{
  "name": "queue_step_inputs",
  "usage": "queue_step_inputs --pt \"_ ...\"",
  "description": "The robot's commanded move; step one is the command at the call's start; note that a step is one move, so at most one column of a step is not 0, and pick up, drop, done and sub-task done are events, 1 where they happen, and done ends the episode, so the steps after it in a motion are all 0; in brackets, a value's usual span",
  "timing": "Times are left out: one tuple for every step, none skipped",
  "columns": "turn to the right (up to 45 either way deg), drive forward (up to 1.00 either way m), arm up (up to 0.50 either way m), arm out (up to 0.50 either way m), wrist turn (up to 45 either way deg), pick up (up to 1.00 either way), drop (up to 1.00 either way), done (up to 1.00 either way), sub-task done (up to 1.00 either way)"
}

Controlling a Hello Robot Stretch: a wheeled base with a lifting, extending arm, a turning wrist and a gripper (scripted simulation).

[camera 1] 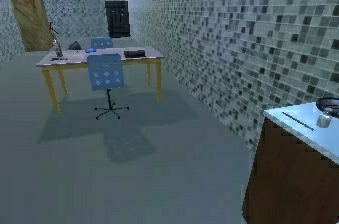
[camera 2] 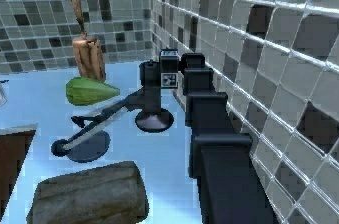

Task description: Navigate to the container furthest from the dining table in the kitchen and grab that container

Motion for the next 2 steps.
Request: queue_step_inputs --pt "0.0 0.00 0.00 0.00 45.0 0.00 0.00 0.00 0.00" --pt "0.0 0.00 0.00 0.00 36.0 0.00 0.00 0.00 0.00"
